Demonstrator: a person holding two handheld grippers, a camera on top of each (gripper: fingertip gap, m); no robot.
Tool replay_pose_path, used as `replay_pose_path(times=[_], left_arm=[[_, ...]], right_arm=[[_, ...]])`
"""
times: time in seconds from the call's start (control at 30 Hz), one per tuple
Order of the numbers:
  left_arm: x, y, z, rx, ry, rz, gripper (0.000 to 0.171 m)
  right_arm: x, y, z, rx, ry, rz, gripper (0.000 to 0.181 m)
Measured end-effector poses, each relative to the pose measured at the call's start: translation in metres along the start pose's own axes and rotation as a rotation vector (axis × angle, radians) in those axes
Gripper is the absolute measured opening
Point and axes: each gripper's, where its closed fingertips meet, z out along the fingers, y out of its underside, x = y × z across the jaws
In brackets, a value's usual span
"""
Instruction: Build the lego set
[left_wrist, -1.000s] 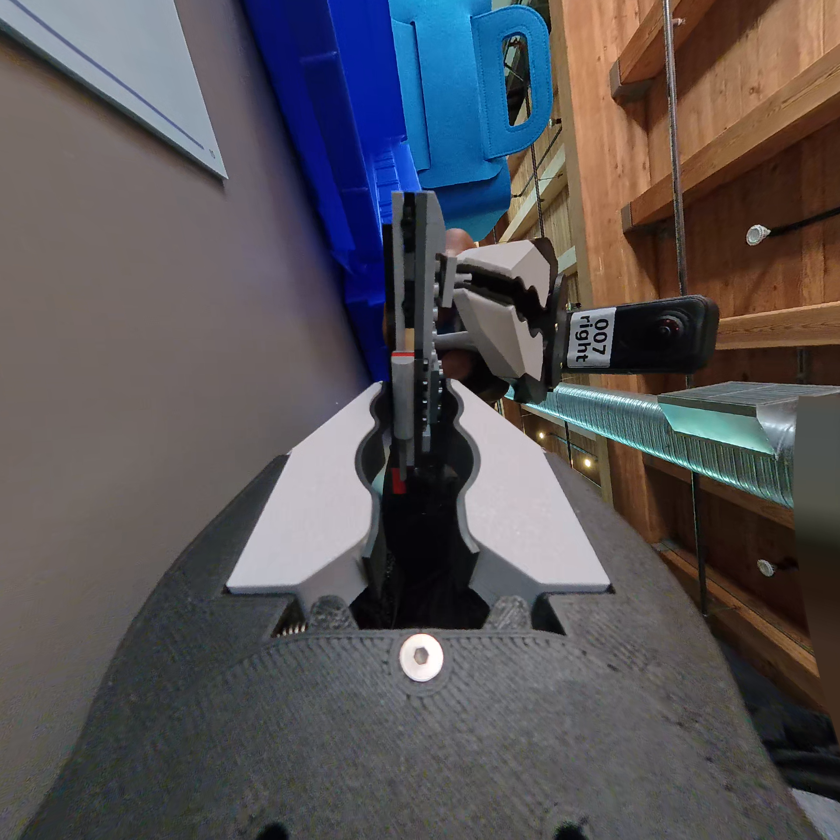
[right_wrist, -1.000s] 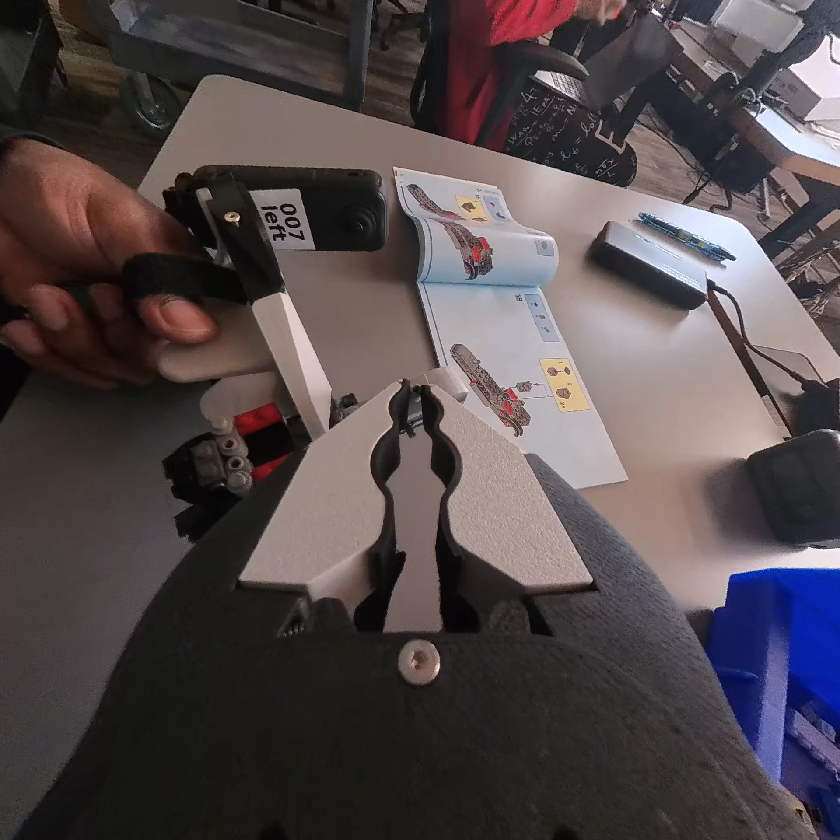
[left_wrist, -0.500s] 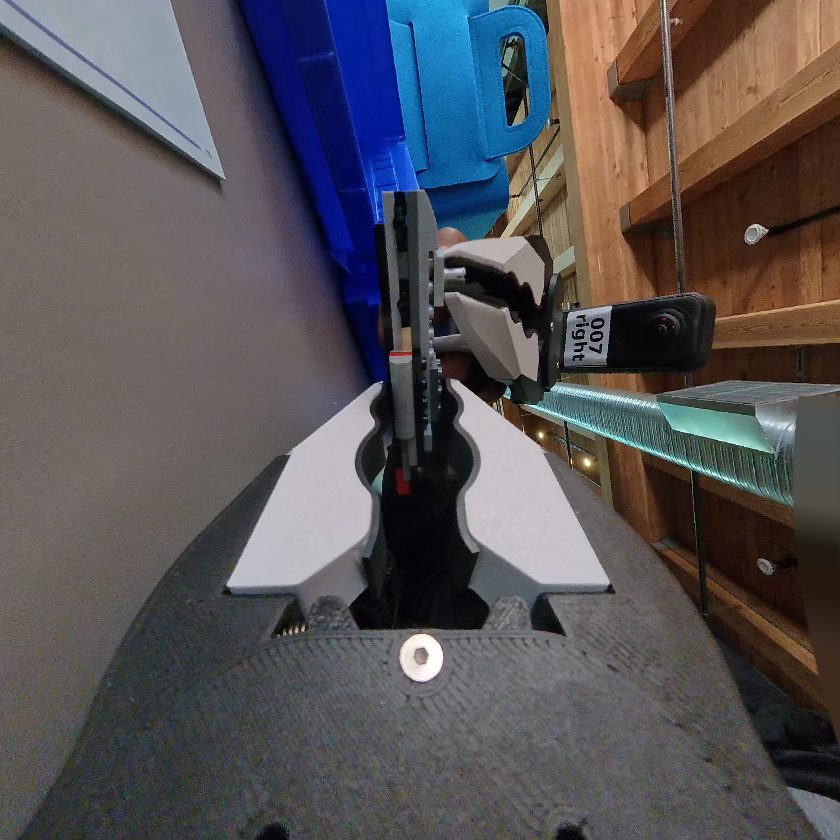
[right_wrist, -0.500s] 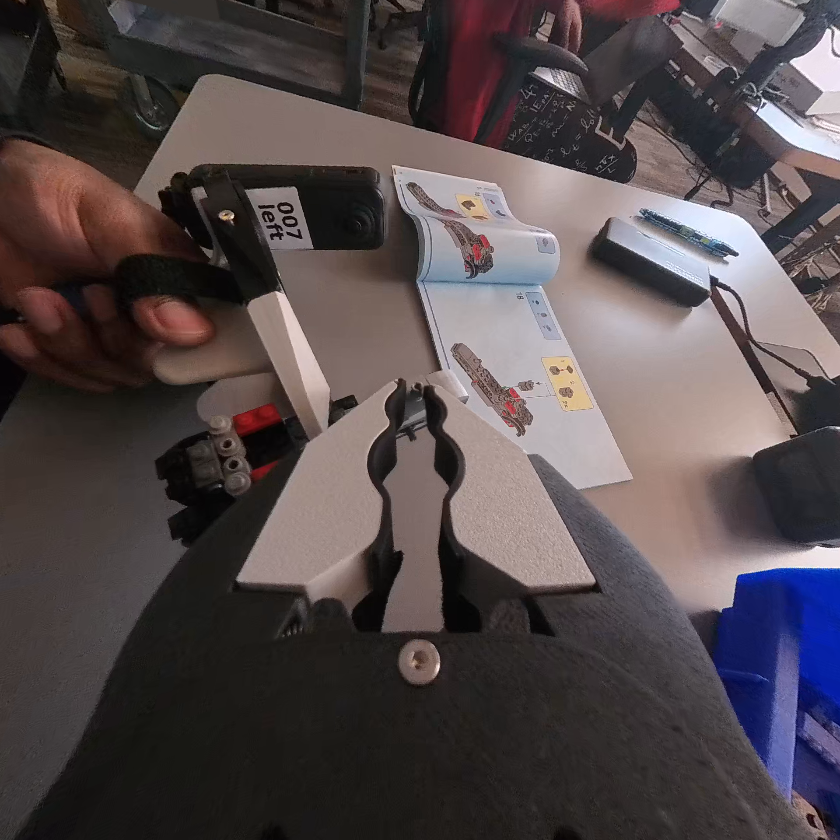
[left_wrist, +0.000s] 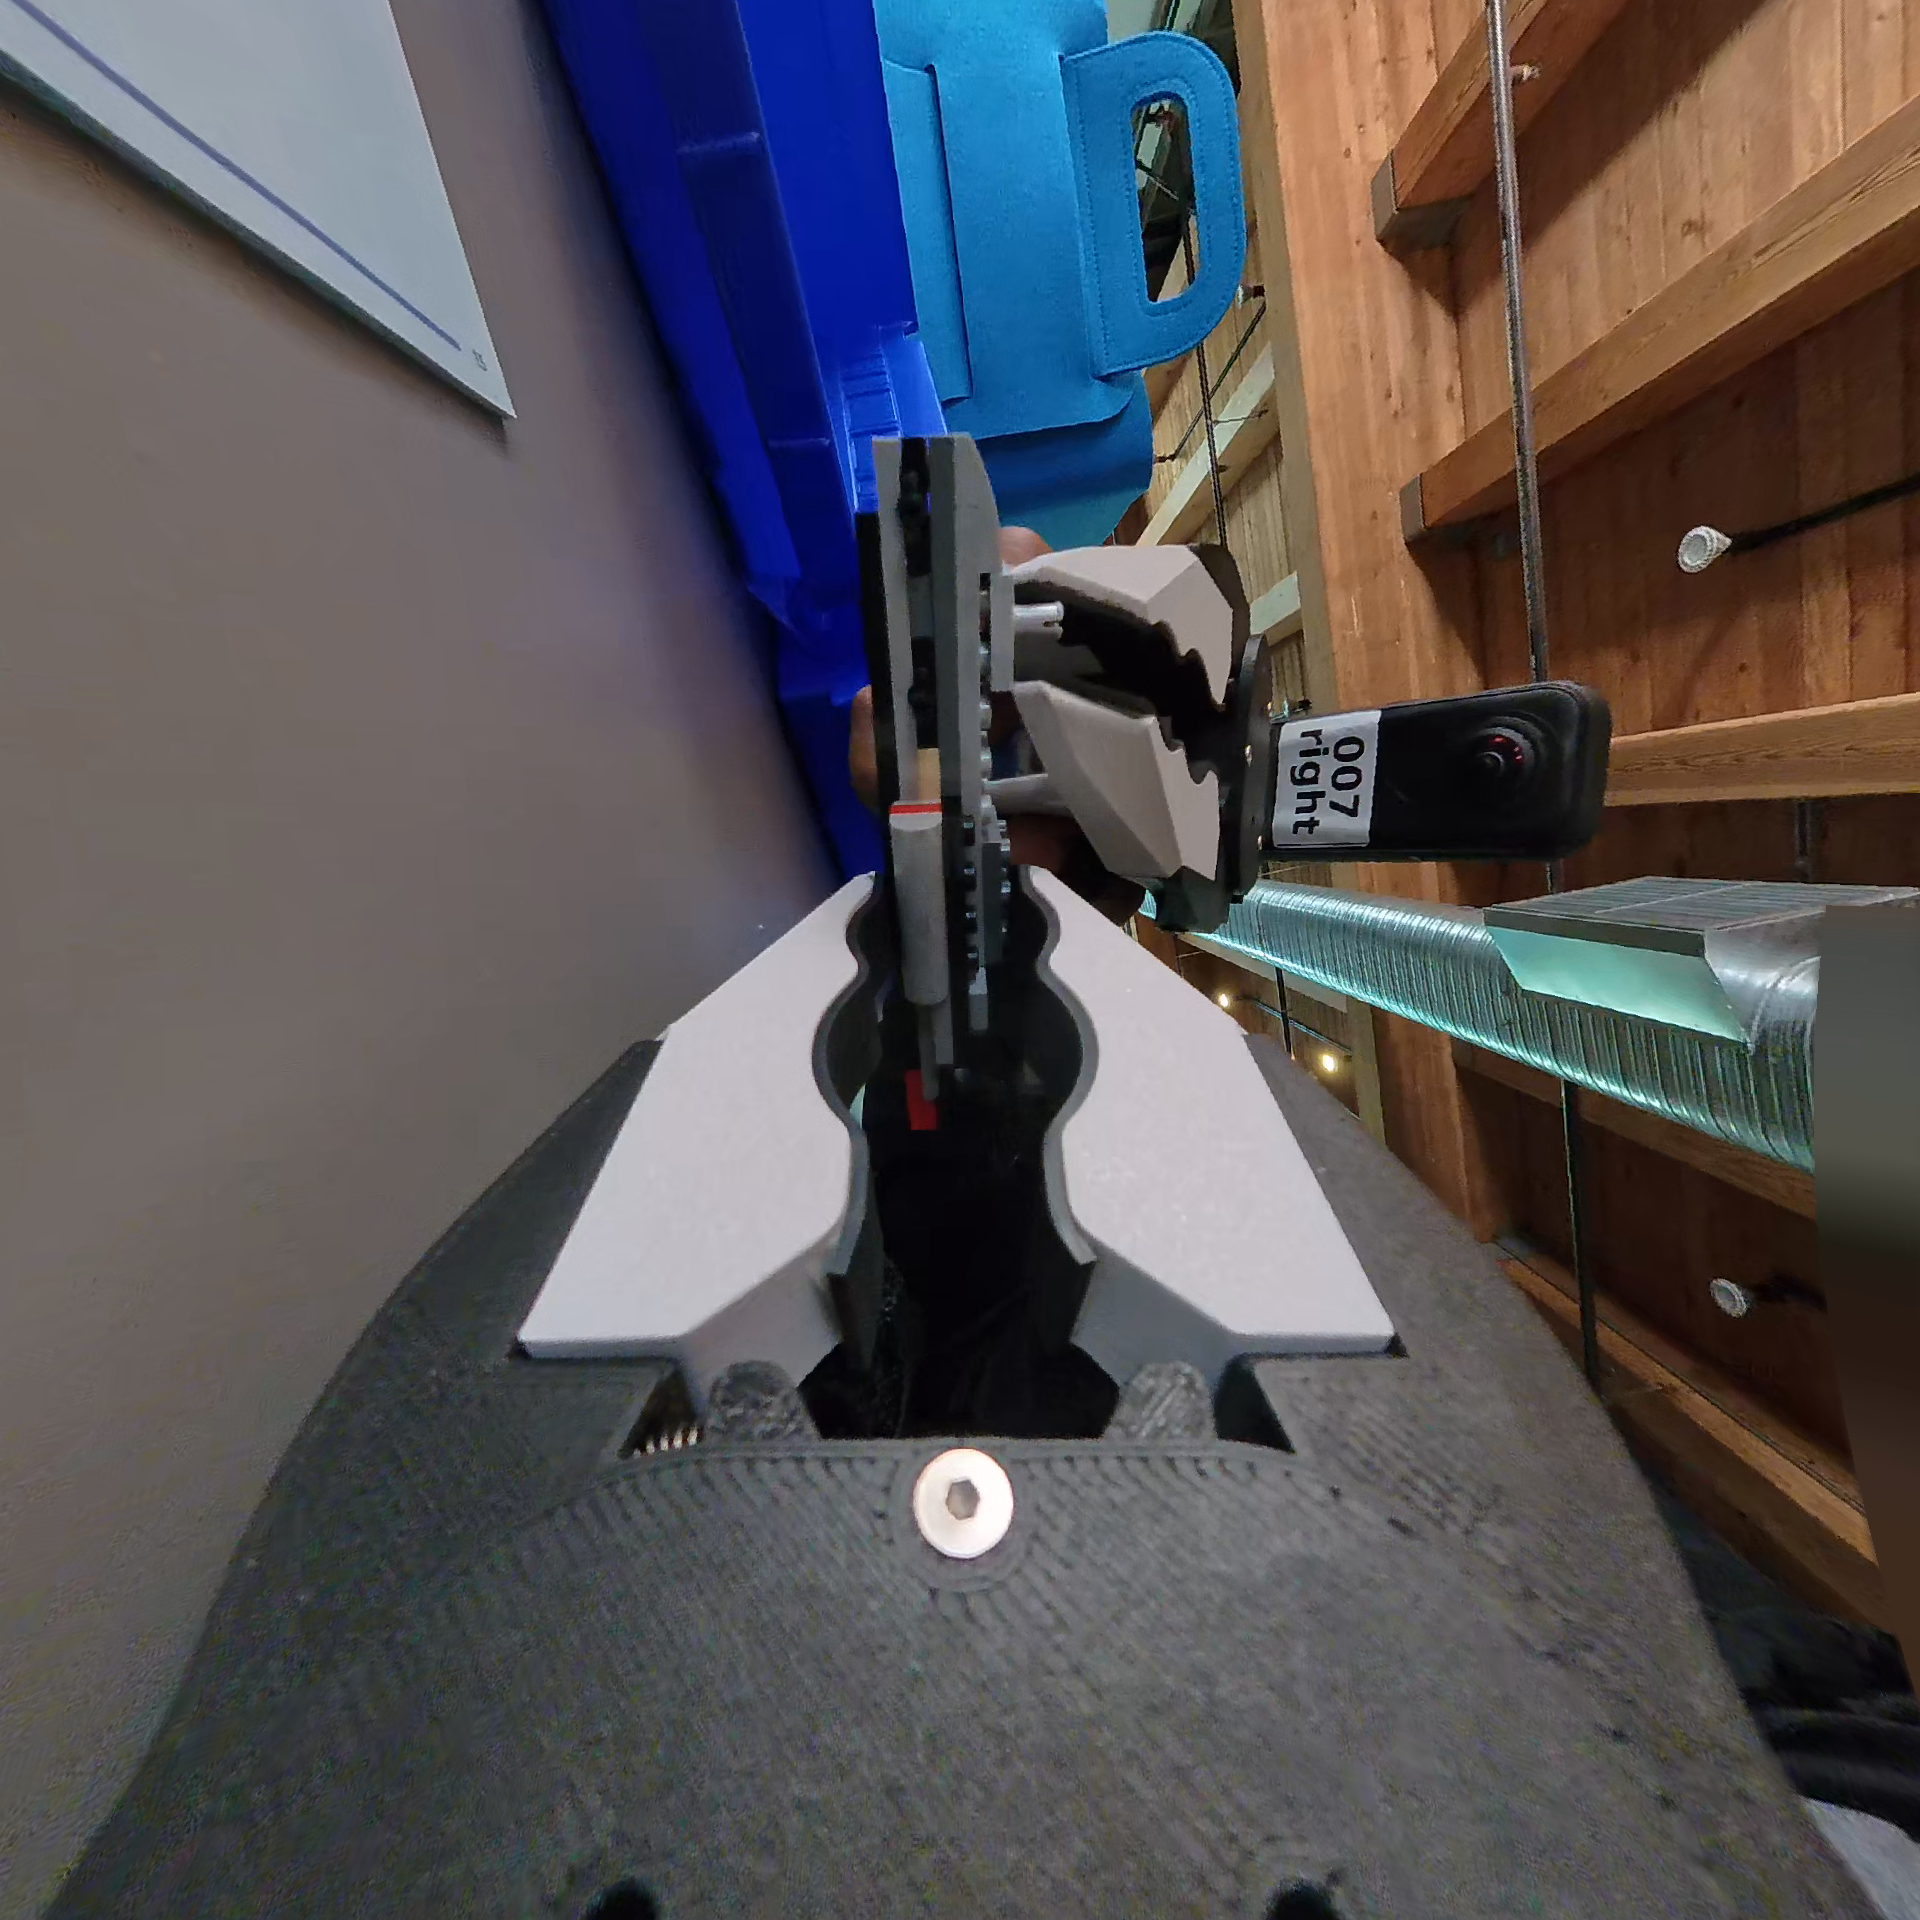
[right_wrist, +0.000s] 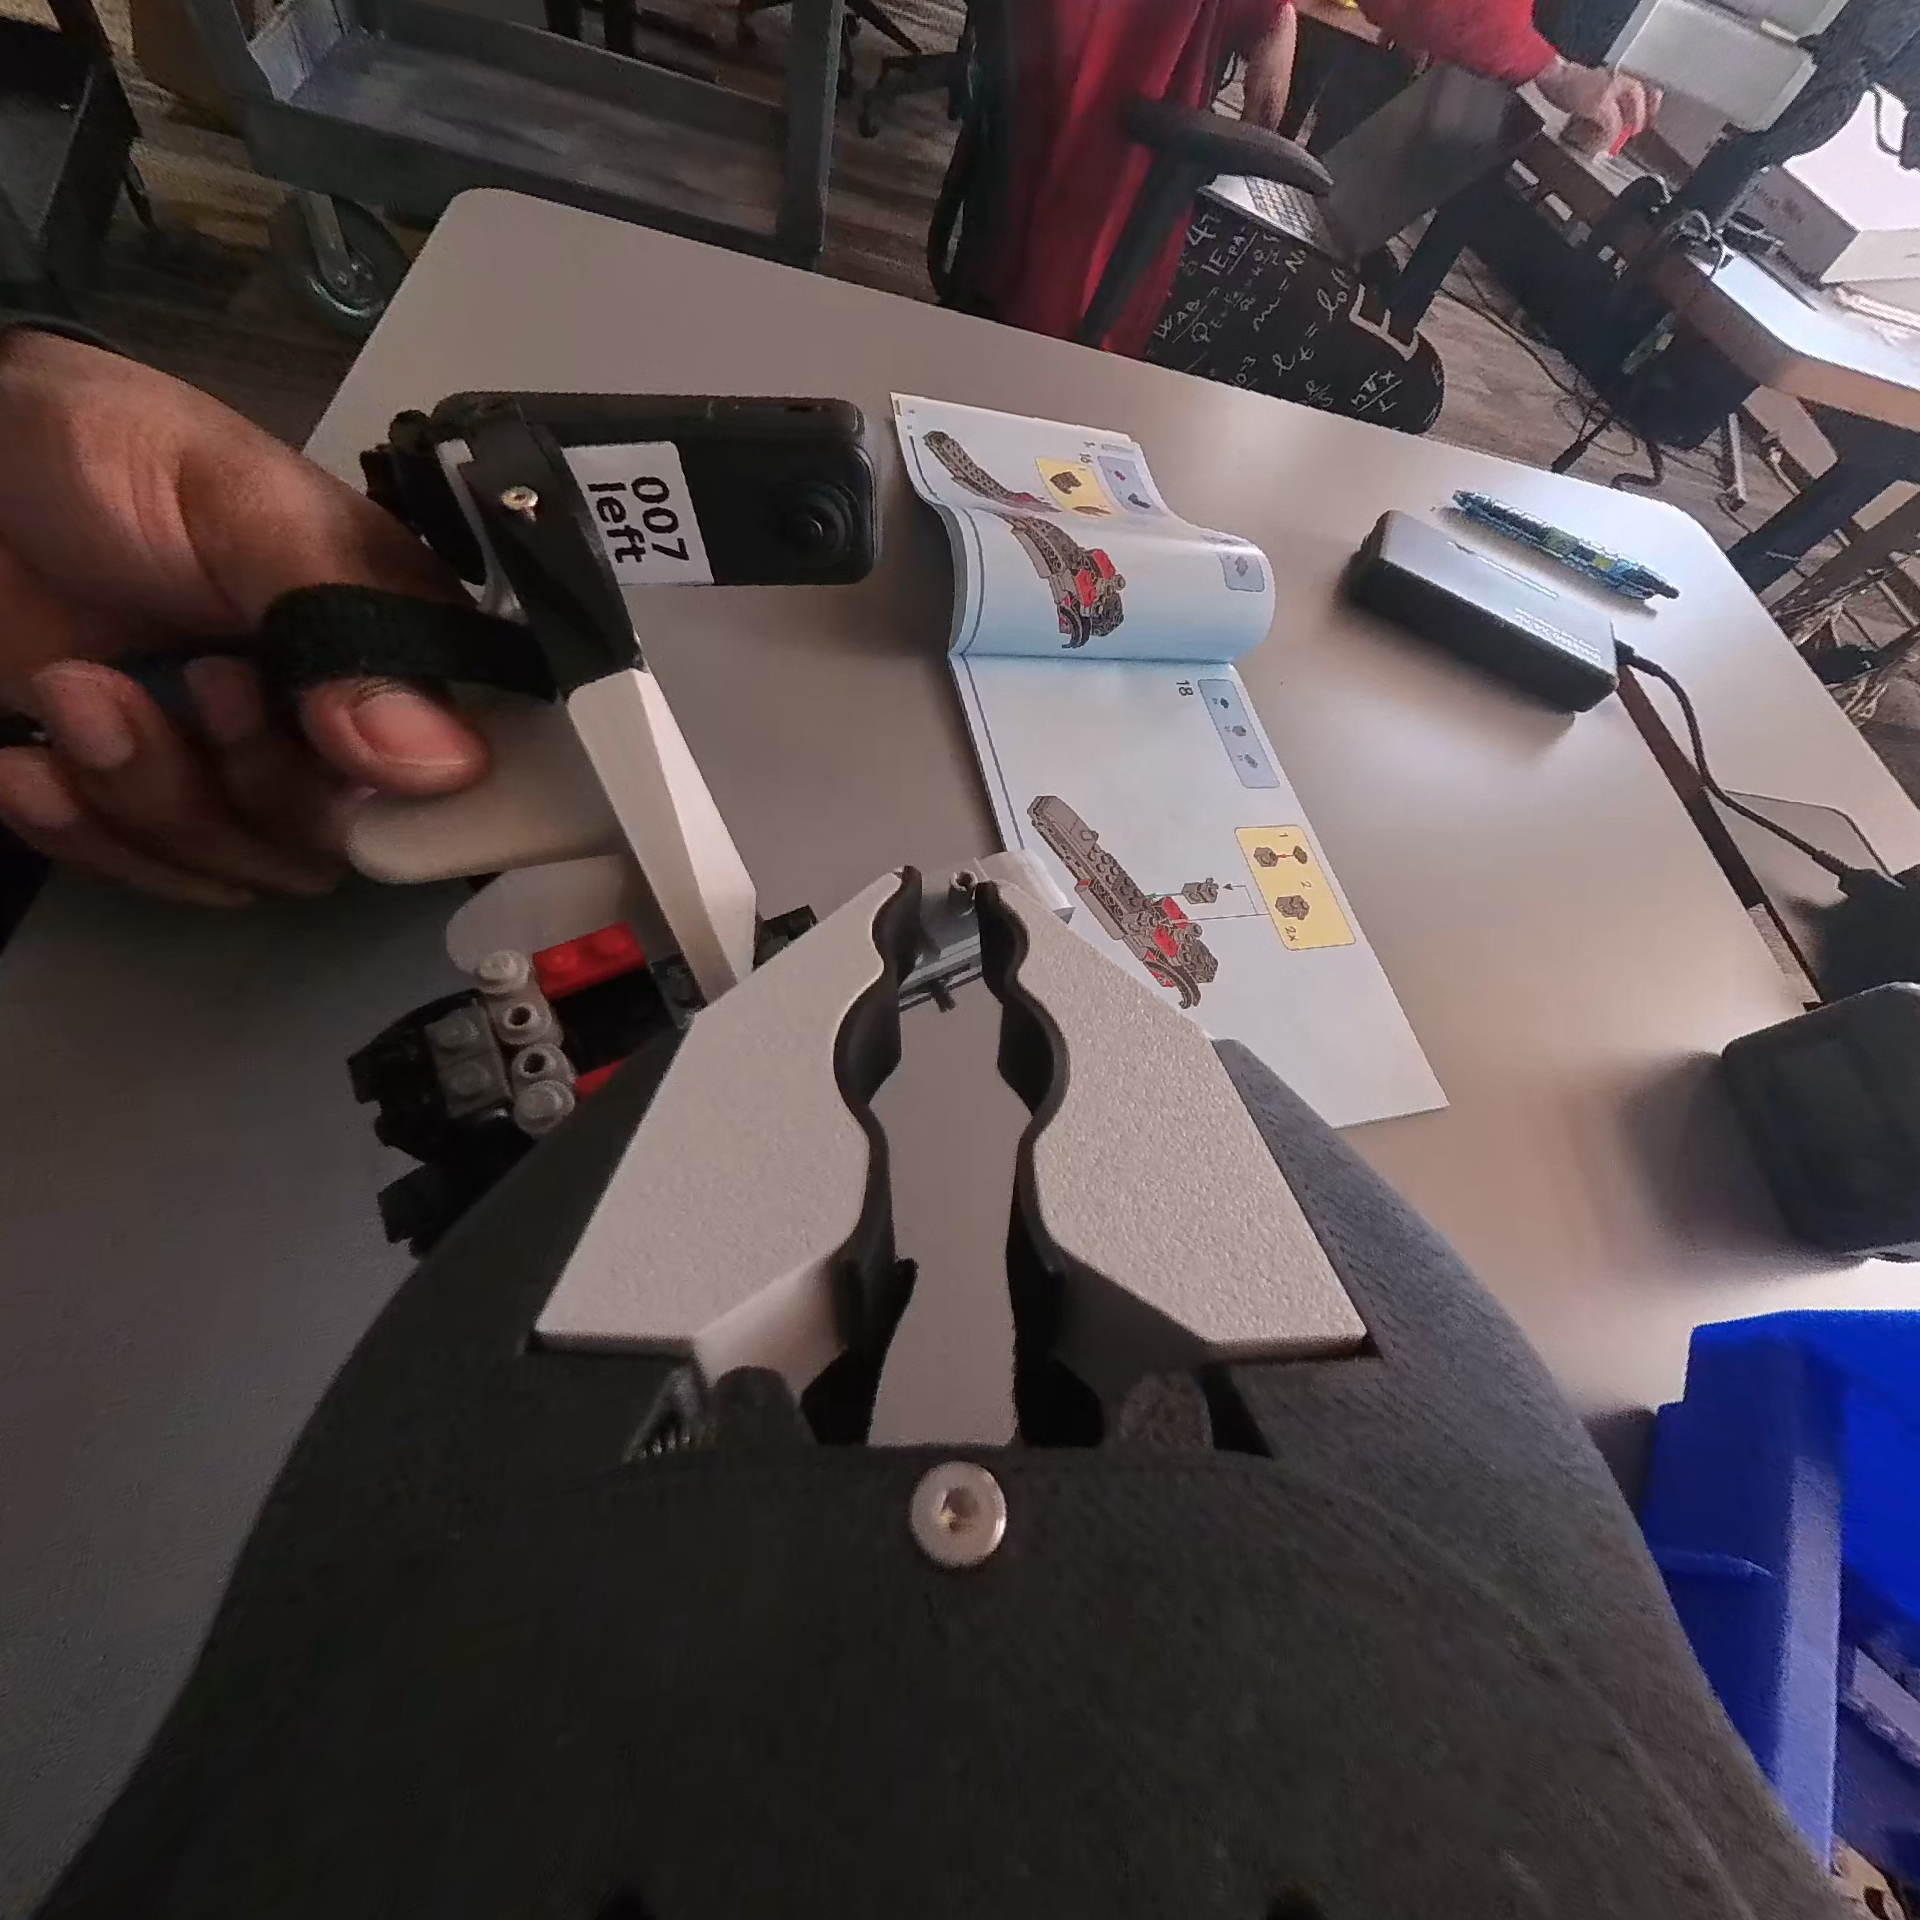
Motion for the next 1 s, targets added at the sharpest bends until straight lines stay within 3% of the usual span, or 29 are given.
replay_pose_path(times=[0.3,0.47,0.73,1.0], left_arm=[[0.002,-0.001,-0.001,0.007,0.012,-0.001,0.021],[0.006,-0.001,-0.002,0.003,0.035,0.008,0.021],[0.012,0.001,-0.001,-0.024,0.066,0.035,0.021],[0.012,0.005,0.002,-0.045,0.046,0.088,0.021]], right_arm=[[0.003,-0.007,-0.006,0.048,-0.005,0.080,0.019],[0.013,0.005,-0.009,0.038,-0.033,0.425,0.028],[0.012,-0.002,-0.015,0.230,-0.184,0.925,0.047],[0.004,0.006,-0.012,0.271,-0.317,1.124,0.054]])
